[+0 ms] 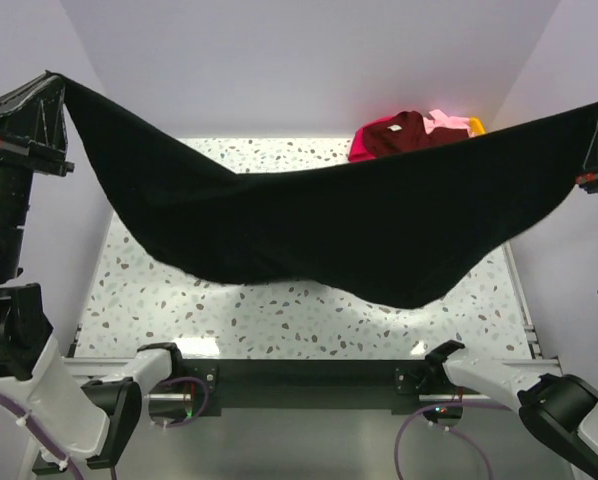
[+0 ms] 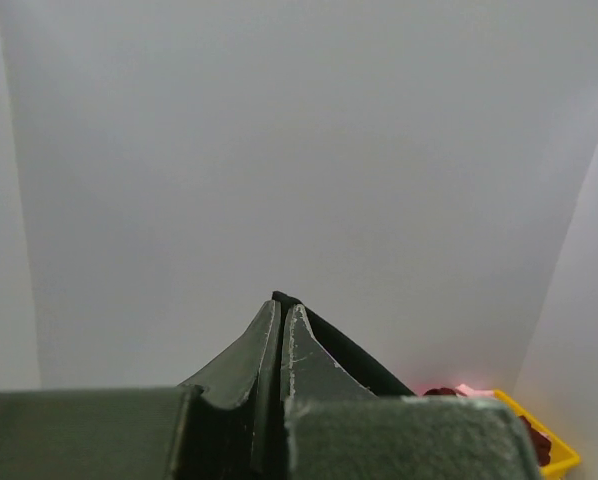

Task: Fold and stack the t-shirts
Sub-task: Flatten the tshirt out

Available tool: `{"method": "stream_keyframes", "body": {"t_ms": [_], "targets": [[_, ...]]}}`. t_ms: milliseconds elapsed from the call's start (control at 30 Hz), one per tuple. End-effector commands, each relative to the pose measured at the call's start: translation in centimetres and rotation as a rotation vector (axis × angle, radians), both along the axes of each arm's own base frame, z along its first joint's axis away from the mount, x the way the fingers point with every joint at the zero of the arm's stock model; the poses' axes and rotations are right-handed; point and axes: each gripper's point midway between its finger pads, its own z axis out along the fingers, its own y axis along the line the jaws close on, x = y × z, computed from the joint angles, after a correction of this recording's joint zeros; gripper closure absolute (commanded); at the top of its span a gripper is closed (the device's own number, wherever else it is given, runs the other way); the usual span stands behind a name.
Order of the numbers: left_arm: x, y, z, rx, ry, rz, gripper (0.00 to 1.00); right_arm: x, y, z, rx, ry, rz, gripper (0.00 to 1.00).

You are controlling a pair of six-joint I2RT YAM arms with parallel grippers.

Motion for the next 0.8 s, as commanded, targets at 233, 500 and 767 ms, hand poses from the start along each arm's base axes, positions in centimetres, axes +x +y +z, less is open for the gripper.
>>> {"method": "stream_keyframes", "body": {"t_ms": [233,500,767], "targets": [[16.7,0.9,-9.1,-0.034,0.3,-0.061,1.0,12.0,6.1,-7.0,-0.137,0.212,-0.045,1.0],[23.4,3.0,-10.9,-0.023,0.363,0.016,1.0,20.3,10.0,-10.2,-0.136,0.298,-0.004,1.0],[21.3,2.8,-5.3,-0.001,0.204,0.02,1.0,22.0,11.3,-8.3,-0.13,0.277,0.053,1.0]]}}
